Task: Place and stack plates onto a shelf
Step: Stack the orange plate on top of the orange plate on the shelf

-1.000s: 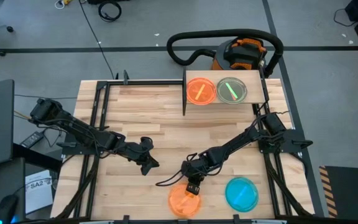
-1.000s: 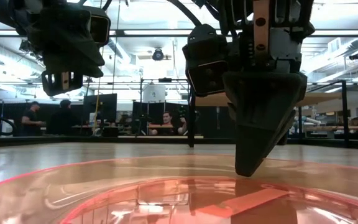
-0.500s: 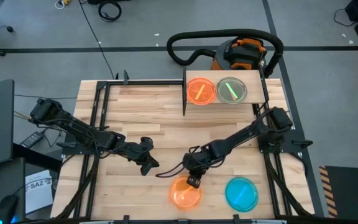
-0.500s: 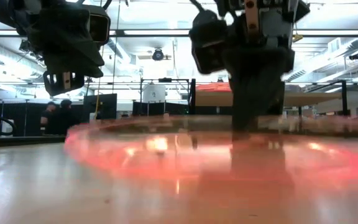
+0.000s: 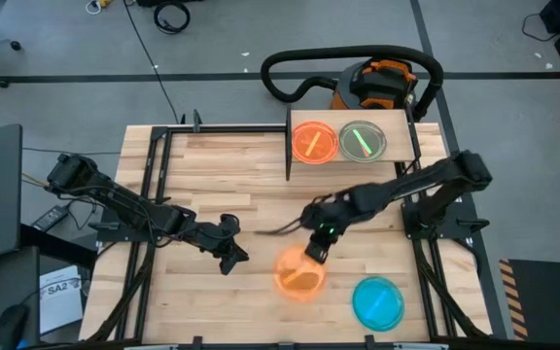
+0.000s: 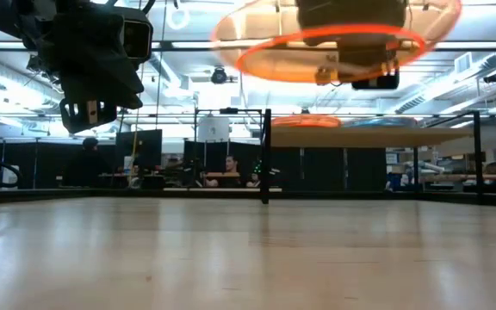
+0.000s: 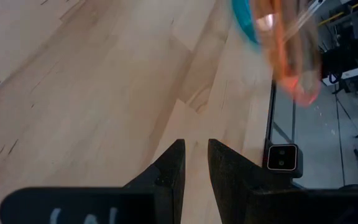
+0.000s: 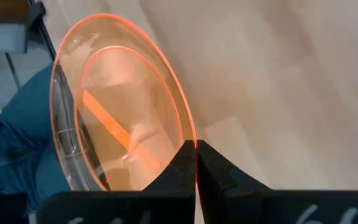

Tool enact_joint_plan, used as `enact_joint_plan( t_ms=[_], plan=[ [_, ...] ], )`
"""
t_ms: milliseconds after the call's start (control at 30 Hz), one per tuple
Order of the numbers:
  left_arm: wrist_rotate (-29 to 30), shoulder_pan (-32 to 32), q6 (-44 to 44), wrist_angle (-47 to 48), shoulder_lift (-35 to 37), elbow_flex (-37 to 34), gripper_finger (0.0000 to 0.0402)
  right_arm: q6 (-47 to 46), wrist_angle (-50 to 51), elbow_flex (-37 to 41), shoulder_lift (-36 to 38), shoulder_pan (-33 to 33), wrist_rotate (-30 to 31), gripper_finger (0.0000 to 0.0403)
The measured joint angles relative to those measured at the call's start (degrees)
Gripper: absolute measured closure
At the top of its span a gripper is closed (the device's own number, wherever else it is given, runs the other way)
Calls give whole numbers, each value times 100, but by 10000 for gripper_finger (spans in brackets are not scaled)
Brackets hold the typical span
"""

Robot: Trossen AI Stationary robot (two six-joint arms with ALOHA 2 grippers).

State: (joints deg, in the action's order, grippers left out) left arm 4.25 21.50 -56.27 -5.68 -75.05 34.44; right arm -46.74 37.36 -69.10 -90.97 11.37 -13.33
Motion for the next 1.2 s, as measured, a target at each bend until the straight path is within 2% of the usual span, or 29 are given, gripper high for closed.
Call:
enact_joint_plan(
  t_ms=[233, 533, 667, 933, 1200],
  plan=[
    [0, -2, 8, 1, 0, 0, 326, 48, 601, 0, 1018, -612, 298, 398],
    [0, -4, 8, -1, 0, 0, 326, 579, 648, 0, 2110, -1486, 764, 398],
    [0, -4, 8, -1, 0, 0, 326, 865, 654, 0, 2445, -1956, 790, 398],
    [0, -6, 7, -3, 0, 0, 326, 1359, 654, 0, 2792, -3150, 790, 398],
    [0, -7, 6, -4, 0, 0, 326, 1725, 652, 0, 2688, -4339, 774, 398]
  ],
)
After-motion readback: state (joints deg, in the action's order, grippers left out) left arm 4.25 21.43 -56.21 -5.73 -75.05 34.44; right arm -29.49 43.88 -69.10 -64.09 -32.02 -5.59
